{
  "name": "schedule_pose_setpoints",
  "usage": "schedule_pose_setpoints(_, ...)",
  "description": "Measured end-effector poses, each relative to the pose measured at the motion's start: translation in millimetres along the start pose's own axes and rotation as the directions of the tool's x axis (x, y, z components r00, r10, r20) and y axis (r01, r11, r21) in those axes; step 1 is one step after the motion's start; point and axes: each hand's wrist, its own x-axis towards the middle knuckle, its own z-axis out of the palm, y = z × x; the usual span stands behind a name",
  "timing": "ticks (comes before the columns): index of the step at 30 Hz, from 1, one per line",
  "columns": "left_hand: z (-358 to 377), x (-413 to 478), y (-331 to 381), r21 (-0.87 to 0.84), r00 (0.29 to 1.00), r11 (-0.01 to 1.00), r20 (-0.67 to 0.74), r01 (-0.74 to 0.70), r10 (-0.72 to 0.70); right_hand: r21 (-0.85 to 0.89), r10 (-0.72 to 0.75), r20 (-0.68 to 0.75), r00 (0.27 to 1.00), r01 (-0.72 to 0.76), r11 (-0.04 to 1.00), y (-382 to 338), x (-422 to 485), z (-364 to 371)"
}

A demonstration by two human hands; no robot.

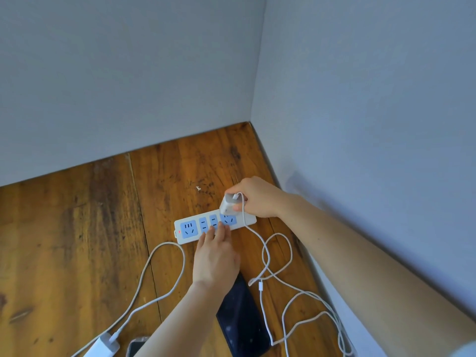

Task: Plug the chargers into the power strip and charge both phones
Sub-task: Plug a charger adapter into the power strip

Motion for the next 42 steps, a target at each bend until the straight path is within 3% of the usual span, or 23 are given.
schedule_pose_setpoints(5,6.2,-1.3,-0.9,-0.044,1.000,0.999,-0.016,0.016,-0.016,-0.254,-0.070,0.011,0.997,0.071,0.965,-18.0,-0.7,11.3)
schedule_pose_setpoints(13,5.0,-0.4,0.9,-0.065,0.999,0.997,-0.015,0.031,-0.032,-0.387,-0.092,0.024,0.995,0.094,0.917,-27.4,-9.1,14.3)
schedule_pose_setpoints(25,5.4,-3.2,4.9,-0.100,1.000,0.995,-0.019,0.020,-0.023,-0.366,-0.069,0.008,0.998,0.068,0.928,-34.2,-2.5,17.2)
schedule_pose_setpoints(29,3.4,-4.9,5.1,-0.104,1.000,0.994,-0.013,0.022,-0.023,-0.223,-0.025,-0.034,0.999,0.016,0.975,-20.3,-7.5,24.8)
schedule_pose_setpoints(31,5.3,-5.5,4.5,-0.118,1.000,0.993,-0.009,0.025,-0.026,0.062,0.060,-0.022,0.998,-0.058,0.996,-13.9,-15.1,23.0)
schedule_pose_setpoints(34,5.8,-6.5,3.8,-0.117,0.999,0.993,-0.010,0.029,-0.031,0.389,0.162,-0.001,0.987,-0.149,0.909,-2.3,-21.4,17.7)
schedule_pose_setpoints(42,10.5,-3.0,2.2,-0.098,0.999,0.994,-0.010,0.041,-0.042,0.392,0.286,-0.172,0.942,-0.201,0.898,0.6,-10.9,34.6)
